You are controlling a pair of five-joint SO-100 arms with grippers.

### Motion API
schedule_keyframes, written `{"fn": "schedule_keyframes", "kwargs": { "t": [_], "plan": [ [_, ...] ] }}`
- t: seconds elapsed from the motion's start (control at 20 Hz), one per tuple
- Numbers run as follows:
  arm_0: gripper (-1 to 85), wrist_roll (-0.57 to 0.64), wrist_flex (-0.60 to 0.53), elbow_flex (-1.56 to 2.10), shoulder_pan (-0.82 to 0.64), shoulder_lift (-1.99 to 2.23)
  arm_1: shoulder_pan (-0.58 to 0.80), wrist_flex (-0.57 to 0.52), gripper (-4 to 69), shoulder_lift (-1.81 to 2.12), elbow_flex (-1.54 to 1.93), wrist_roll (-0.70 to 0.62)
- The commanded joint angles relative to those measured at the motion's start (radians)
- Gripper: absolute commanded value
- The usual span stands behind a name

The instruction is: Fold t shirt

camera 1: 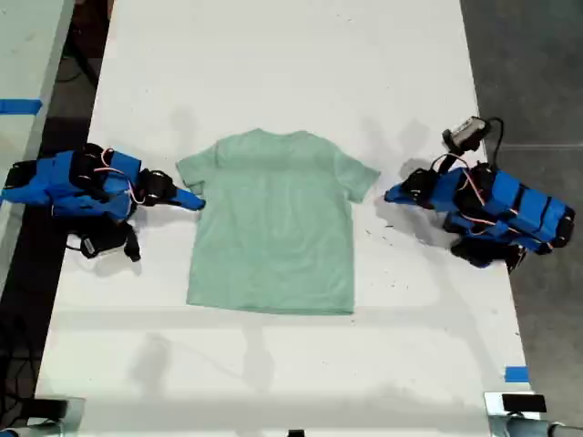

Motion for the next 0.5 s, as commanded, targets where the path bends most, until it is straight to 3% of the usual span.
{"fn": "schedule_keyframes", "kwargs": {
  "t": [0.0, 0.1, 0.15, 0.3, 0.4, 0.45],
  "plan": [
    [5.2, 0.008, -0.009, 0.005, -0.011, 0.008, 0.009, 0.0, 1.2, 0.011, 0.057, 0.009],
    [5.2, 0.008, -0.009, 0.005, -0.011, 0.008, 0.0, -0.002, 1.3, 0.011, 0.034, 0.028],
    [5.2, 0.008, -0.009, 0.005, -0.011, 0.008, 0.005, -0.021, 1.2, 0.006, 0.002, -0.051],
    [5.2, 0.008, -0.009, 0.005, -0.011, 0.008, 0.06, -0.058, 1.2, -0.202, -0.14, -0.12],
    [5.3, 0.008, -0.009, 0.005, -0.011, 0.008, 0.121, -0.071, 7.4, -0.371, -0.279, -0.189],
    [5.3, 0.008, -0.009, 0.005, -0.011, 0.008, 0.155, -0.091, 15.0, -0.44, -0.337, -0.232]
  ]
}}
